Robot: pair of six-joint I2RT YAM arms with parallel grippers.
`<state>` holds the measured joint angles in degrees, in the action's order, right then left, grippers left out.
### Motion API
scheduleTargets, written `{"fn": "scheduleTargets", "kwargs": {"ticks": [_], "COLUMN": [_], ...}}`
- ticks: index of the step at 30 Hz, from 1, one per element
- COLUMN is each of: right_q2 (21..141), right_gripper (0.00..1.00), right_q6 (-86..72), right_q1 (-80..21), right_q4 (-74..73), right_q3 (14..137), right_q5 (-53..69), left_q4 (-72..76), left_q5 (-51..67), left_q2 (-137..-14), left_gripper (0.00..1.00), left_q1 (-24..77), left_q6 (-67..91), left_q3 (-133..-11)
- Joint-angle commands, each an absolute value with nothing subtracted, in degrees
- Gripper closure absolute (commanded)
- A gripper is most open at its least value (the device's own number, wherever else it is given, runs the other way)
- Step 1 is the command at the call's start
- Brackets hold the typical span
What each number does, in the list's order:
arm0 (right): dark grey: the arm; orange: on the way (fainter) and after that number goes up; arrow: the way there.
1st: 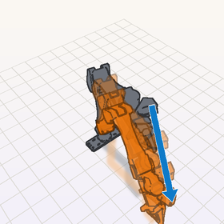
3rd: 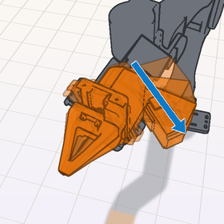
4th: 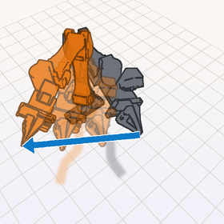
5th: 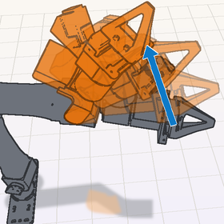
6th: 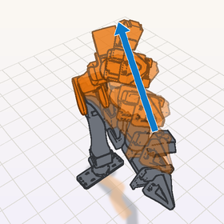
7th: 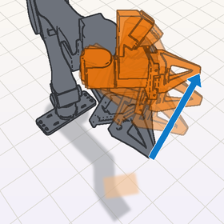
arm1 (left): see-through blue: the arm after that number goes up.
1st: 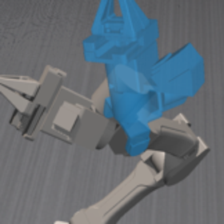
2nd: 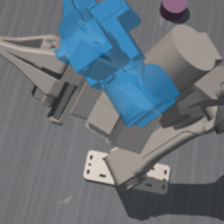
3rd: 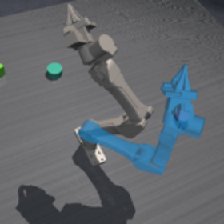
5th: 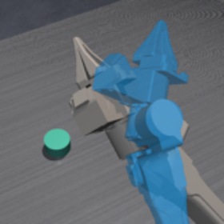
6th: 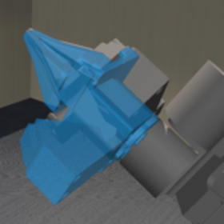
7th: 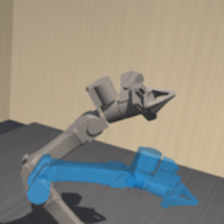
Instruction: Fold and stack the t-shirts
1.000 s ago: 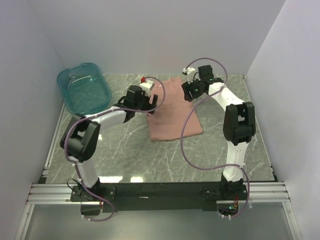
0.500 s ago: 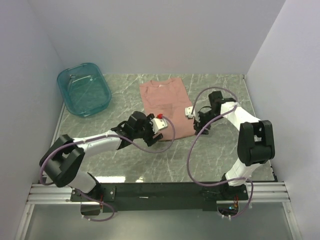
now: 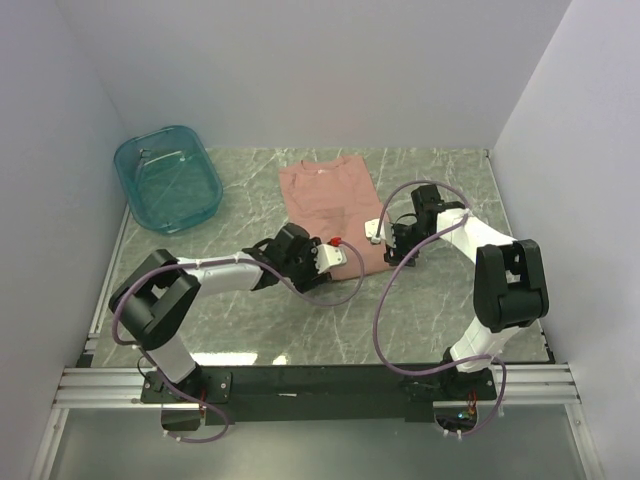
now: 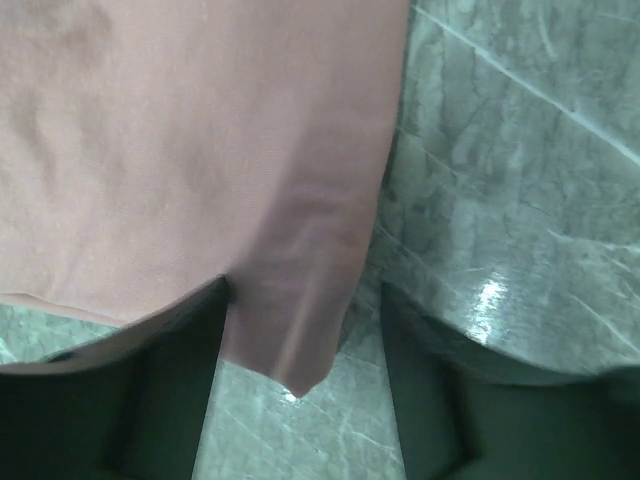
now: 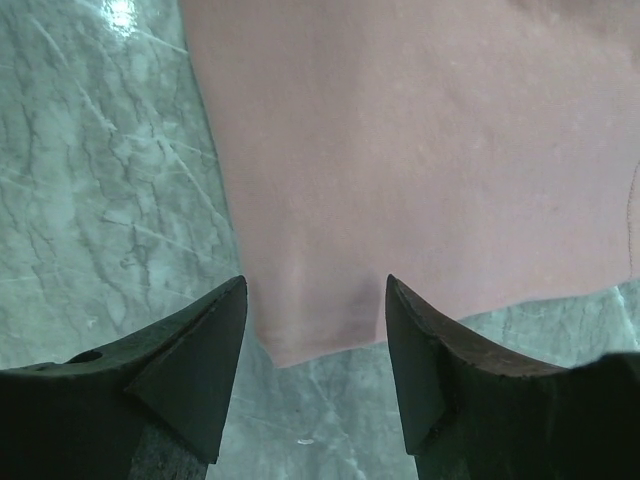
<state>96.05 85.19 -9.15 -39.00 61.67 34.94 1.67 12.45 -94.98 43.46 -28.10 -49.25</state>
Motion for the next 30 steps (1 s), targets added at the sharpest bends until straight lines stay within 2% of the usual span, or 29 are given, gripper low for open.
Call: {"fn": "scheduleTargets", "kwargs": {"ticks": [1, 4, 15, 20, 22, 24, 25, 26, 29, 30], "right_q2": [95.8, 95.1, 95.5, 97.6, 97.8, 97.7, 97.6, 97.4, 96.2, 95.1], "right_gripper": [0.36, 0.36, 0.38, 0.43, 0.51, 0.65, 0.71, 0.81, 0.98, 0.99], "right_q6": [87.2, 90.0, 89.7, 86.9, 86.6, 86.3, 86.2, 86.1, 85.9, 85.8], "right_q1": [-9.7, -10.1, -14.1, -15.4, -15.6, -15.7, -15.7, -15.7, -15.5, -15.4], "right_q4": [-38.8, -39.6, -35.3, -33.7, -33.7, -33.4, -33.7, -34.3, -36.2, -38.0], "right_q3": [62.1, 60.9, 57.1, 57.0, 57.3, 57.2, 57.1, 57.0, 57.0, 57.0], "right_q5": [33.7, 32.3, 26.8, 22.7, 22.5, 22.3, 22.5, 22.9, 24.4, 25.9], "left_q4": [0.2, 0.2, -1.2, -1.1, -1.6, -1.8, -1.8, -1.8, -2.2, -2.6], "left_q5": [11.3, 10.1, 8.6, 8.3, 8.2, 8.2, 8.3, 8.6, 10.5, 11.1], "left_q2": [-96.6, -96.8, -97.2, -96.9, -97.0, -97.1, -97.1, -96.9, -96.0, -95.2], "left_gripper": [0.40, 0.54, 0.70, 0.75, 0.80, 0.86, 0.93, 0.98, 0.99, 0.99], "left_q1": [43.9, 44.0, 44.9, 45.5, 45.8, 46.0, 45.9, 46.0, 46.1, 46.2], "left_q6": [-29.6, -29.4, -28.3, -27.9, -27.9, -27.8, -27.8, -27.7, -27.6, -27.6], "left_q3": [-51.9, -51.8, -51.8, -51.3, -51.4, -51.5, -51.5, -51.5, -51.1, -50.8]}}
